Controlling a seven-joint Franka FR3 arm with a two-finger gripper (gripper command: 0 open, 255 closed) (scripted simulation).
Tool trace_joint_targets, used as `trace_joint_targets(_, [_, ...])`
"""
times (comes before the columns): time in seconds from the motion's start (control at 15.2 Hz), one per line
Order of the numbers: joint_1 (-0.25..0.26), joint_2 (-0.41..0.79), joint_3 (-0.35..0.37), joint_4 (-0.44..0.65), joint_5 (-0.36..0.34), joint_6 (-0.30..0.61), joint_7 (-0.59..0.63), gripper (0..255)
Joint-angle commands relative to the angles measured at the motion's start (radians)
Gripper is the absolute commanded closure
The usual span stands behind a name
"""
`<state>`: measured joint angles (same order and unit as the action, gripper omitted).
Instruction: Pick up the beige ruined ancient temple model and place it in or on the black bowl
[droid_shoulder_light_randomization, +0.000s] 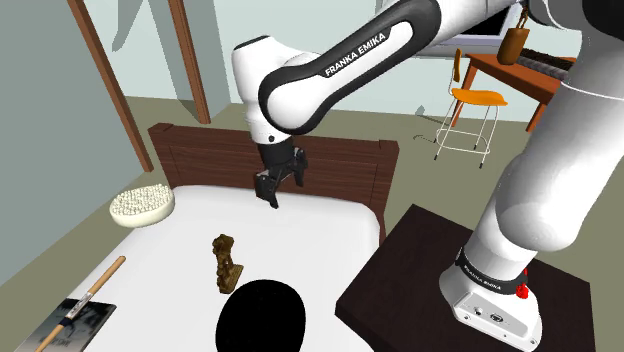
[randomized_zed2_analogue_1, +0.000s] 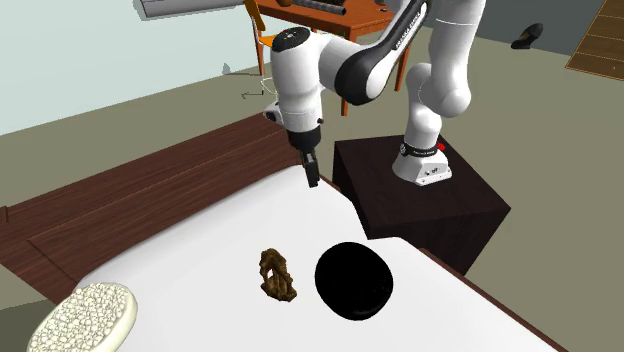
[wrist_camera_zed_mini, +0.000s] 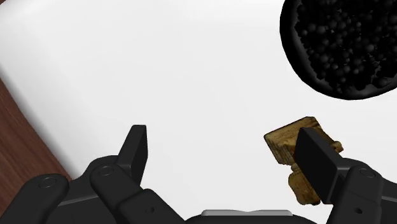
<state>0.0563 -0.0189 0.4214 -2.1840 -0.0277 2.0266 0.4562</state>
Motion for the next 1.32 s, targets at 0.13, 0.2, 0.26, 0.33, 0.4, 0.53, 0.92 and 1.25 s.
trace_joint_targets(0.13, [0.023, 0.160, 0.016, 0.097, -0.068, 0.049, 0.087, 0])
trace_joint_targets(0.2, [0.033, 0.201, 0.016, 0.126, -0.086, 0.057, 0.109, 0])
trace_joint_targets(0.26, [0.044, 0.241, 0.016, 0.157, -0.104, 0.063, 0.130, 0])
trace_joint_targets(0.33, [0.056, 0.282, 0.014, 0.189, -0.122, 0.068, 0.149, 0])
trace_joint_targets(0.4, [0.068, 0.322, 0.012, 0.222, -0.139, 0.072, 0.168, 0])
trace_joint_targets(0.53, [0.096, 0.403, 0.004, 0.294, -0.171, 0.075, 0.202, 0])
trace_joint_targets(0.92, [0.190, 0.646, -0.032, 0.549, -0.243, 0.055, 0.273, 0])
trace_joint_targets(1.25, [0.212, 0.712, -0.046, 0.594, -0.260, 0.076, 0.286, 0])
